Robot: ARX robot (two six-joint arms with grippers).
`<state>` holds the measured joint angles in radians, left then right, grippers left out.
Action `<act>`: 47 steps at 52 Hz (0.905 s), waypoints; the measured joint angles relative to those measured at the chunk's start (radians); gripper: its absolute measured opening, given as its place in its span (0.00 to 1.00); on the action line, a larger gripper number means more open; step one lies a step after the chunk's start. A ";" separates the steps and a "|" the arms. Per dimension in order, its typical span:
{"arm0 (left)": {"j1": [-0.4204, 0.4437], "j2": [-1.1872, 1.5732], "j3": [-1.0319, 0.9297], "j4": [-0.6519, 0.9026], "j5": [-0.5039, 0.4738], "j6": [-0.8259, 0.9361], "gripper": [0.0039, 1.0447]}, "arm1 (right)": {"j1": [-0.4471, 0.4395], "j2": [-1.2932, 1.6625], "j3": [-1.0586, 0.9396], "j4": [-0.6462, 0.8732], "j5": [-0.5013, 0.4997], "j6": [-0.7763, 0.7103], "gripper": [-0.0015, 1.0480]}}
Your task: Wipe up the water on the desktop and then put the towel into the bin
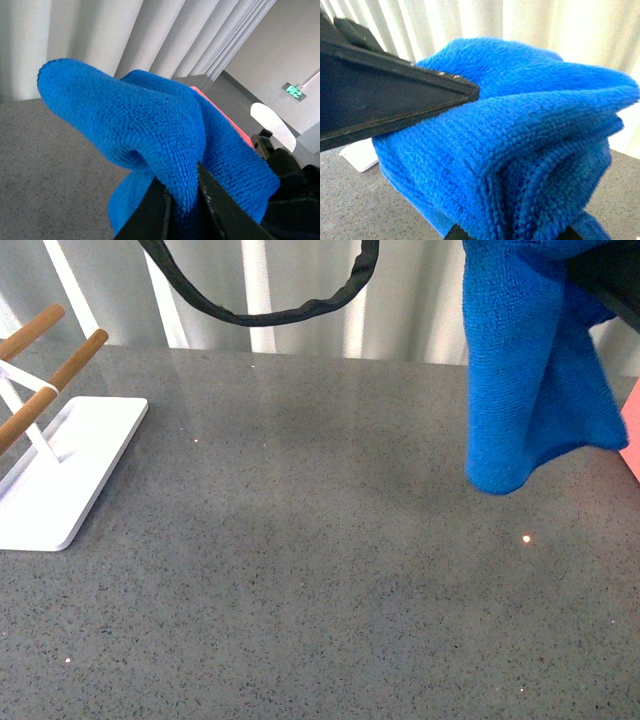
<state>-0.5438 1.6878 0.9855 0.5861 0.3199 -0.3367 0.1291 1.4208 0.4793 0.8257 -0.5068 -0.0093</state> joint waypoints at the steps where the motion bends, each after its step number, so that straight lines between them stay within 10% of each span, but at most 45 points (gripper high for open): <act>1: 0.004 0.000 0.000 -0.006 0.000 0.001 0.15 | -0.004 -0.006 0.003 -0.005 0.000 0.000 0.04; 23: 0.354 -0.243 -0.187 -0.198 0.029 0.028 0.94 | -0.128 -0.082 0.034 -0.031 -0.018 0.071 0.04; 44: 0.856 -1.000 -0.525 -0.557 0.353 0.080 0.94 | -0.167 -0.053 0.030 -0.006 -0.025 0.082 0.04; 47: 0.889 -1.056 -0.616 -0.394 0.149 0.167 0.81 | -0.167 -0.053 0.030 -0.006 -0.025 0.082 0.04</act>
<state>0.3454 0.6323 0.3695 0.1917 0.4690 -0.1692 -0.0376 1.3682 0.5091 0.8200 -0.5320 0.0731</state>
